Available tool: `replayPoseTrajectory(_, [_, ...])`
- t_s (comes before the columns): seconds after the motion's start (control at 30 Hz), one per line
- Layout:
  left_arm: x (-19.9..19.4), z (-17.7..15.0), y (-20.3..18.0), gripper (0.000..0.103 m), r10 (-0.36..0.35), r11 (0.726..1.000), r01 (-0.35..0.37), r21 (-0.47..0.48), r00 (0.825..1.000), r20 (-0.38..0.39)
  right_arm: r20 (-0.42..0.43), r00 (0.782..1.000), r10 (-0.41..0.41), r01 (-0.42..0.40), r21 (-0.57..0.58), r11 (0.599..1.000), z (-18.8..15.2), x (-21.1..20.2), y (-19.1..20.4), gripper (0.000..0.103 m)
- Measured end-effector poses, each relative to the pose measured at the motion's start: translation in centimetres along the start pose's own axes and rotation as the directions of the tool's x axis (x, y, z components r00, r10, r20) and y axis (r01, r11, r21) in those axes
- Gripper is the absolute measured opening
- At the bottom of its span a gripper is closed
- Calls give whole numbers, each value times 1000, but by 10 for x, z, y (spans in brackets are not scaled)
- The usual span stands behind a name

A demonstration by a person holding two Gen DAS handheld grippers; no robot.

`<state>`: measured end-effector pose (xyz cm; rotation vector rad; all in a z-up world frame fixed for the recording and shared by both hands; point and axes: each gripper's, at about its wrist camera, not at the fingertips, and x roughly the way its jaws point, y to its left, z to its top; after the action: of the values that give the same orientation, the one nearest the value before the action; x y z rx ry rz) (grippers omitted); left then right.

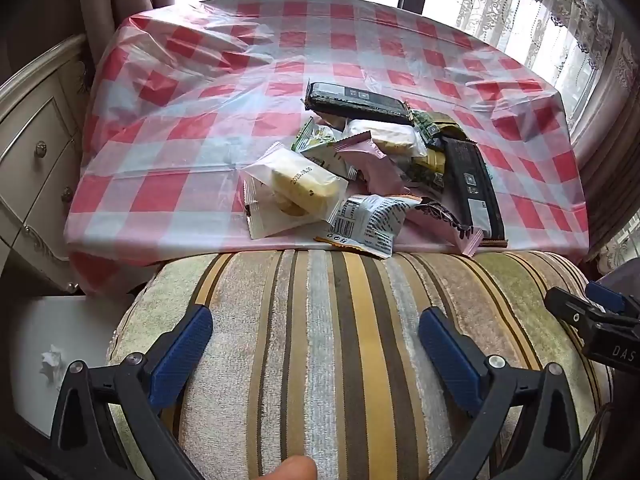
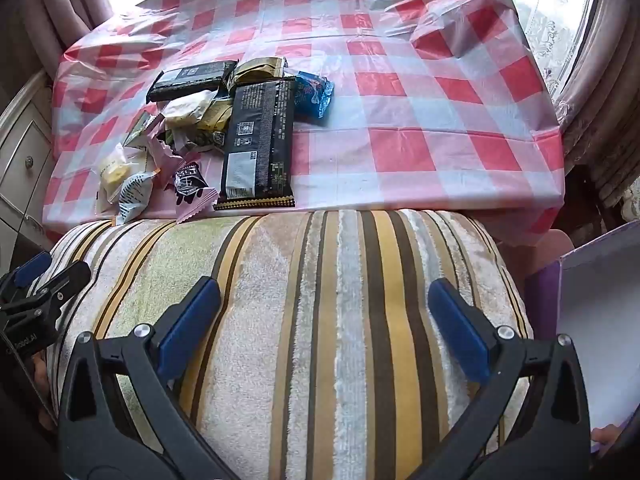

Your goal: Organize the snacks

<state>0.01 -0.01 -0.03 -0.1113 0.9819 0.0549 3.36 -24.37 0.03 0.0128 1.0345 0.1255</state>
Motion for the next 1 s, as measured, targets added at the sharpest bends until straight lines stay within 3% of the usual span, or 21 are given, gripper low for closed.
replayPoseTrajectory(0.2, [7,-3,12,103,-53,998,52,-34,998,-27,-1,1000,-4,4,-5,1000,-1,-1,-1,103])
replayPoseTrajectory(0.37, [5,-1,-1,103,0,1000,0,-31,1000,-29,-12,1000,-15,15,-11,1000,1,2,1,103])
replayPoseTrajectory(1.0, [6,2,-1,103,3,999,-5,-33,999,-39,-14,1000,-19,19,-14,1000,0,1,1,103])
